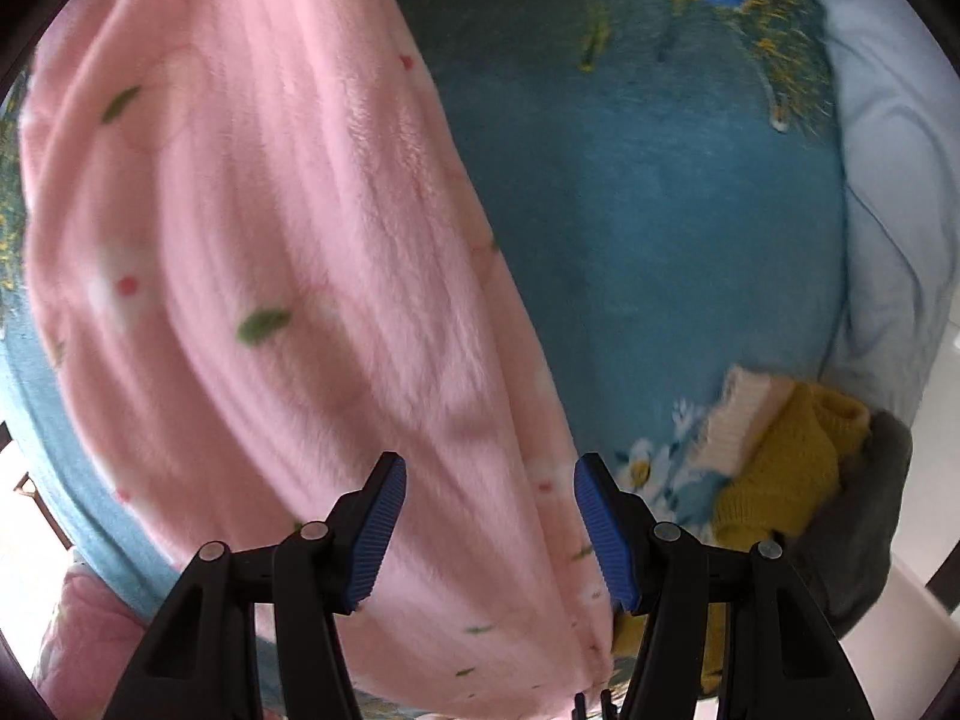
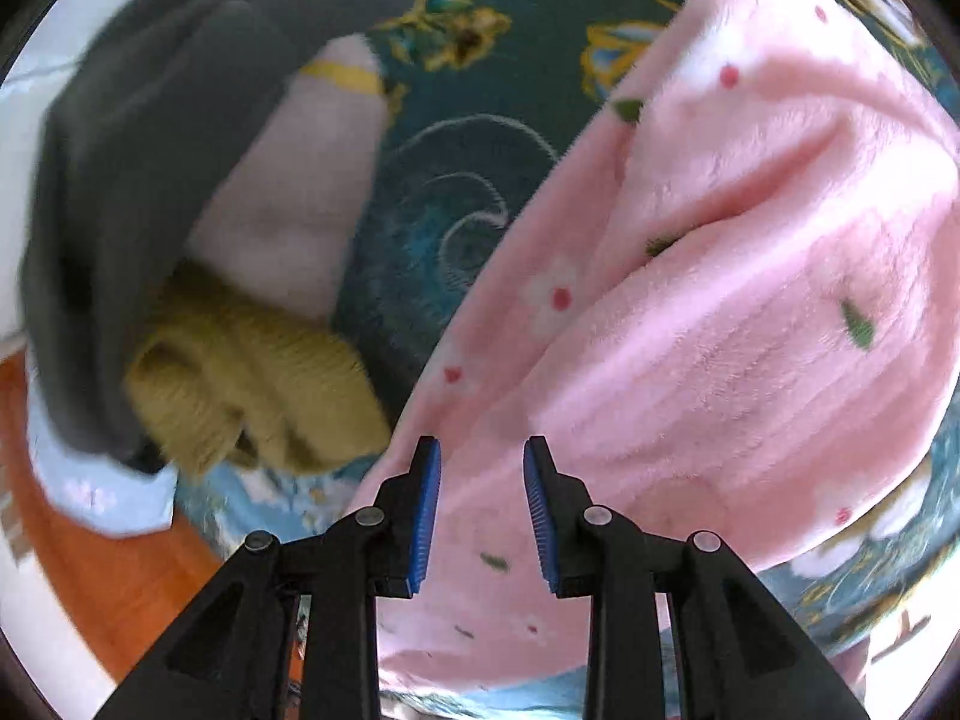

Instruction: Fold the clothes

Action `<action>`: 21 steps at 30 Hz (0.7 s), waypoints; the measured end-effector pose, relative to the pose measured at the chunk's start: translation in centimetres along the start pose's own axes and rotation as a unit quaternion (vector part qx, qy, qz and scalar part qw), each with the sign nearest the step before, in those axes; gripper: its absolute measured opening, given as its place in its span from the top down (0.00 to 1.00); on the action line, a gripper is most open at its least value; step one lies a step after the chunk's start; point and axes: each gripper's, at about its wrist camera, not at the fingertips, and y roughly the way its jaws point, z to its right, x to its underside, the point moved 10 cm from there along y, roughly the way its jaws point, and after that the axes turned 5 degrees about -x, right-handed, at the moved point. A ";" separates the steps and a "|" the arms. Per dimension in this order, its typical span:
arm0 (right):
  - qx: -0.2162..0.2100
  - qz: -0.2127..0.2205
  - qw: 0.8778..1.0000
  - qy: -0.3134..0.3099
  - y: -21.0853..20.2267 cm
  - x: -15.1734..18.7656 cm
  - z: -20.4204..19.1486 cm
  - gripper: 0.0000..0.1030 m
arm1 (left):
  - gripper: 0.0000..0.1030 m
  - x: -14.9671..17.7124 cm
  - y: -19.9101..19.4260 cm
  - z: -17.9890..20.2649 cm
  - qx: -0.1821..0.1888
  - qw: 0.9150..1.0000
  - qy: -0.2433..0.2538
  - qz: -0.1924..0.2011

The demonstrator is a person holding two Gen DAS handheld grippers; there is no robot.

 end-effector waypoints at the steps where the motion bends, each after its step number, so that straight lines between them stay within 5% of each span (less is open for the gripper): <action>1: 0.006 0.003 1.000 0.009 0.2 -0.3 0.1 0.72 | 0.39 -0.3 0.4 0.0 -0.004 1.000 -0.002 -0.001; 7: 0.073 0.007 0.997 0.021 1.0 -1.9 0.7 0.72 | 0.55 -1.5 1.6 -0.2 -0.038 0.999 -0.008 0.008; 10: 0.096 -0.001 0.995 0.028 1.3 -2.0 1.5 0.73 | 0.72 -1.5 1.6 -0.8 -0.049 0.999 -0.007 0.011; 12: 0.103 -0.004 0.994 0.035 1.4 -2.0 2.1 0.83 | 0.86 -1.4 1.6 -1.2 -0.056 0.998 -0.007 0.012; 17: 0.102 -0.009 0.994 0.044 1.1 -2.2 3.5 0.99 | 0.95 -1.3 1.5 -2.1 -0.074 0.997 -0.006 0.017; 21: 0.087 -0.002 0.996 0.020 0.1 -2.3 3.1 1.00 | 0.96 -0.7 -0.5 -1.6 -0.027 0.999 0.009 0.023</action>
